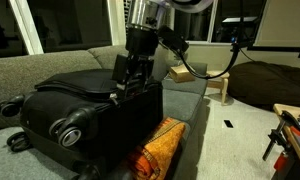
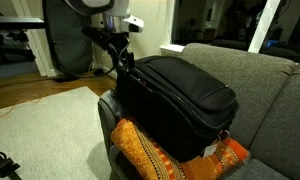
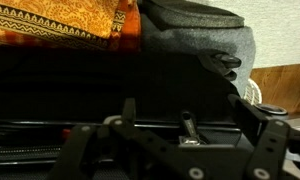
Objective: Open the zipper of the suitcase.
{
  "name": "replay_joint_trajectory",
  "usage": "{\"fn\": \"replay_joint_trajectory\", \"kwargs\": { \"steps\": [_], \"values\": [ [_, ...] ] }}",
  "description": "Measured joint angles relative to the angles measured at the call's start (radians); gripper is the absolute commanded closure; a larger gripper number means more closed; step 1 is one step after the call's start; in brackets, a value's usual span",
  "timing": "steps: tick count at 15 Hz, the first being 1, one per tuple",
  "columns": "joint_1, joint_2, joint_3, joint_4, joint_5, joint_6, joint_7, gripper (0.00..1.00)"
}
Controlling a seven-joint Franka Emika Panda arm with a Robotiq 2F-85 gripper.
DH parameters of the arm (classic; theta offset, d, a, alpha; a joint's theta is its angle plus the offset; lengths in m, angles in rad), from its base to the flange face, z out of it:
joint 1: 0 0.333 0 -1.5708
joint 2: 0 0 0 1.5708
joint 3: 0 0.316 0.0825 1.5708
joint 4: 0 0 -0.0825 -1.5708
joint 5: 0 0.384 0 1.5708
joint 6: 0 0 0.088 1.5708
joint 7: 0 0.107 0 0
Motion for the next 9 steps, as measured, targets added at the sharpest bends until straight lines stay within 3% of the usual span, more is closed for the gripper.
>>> {"fn": "replay_joint_trajectory", "kwargs": {
  "steps": [9],
  "values": [
    [0.005, 0.086, 0.009, 0.089, -0.003, 0.0, 0.011, 0.0]
  ]
}}
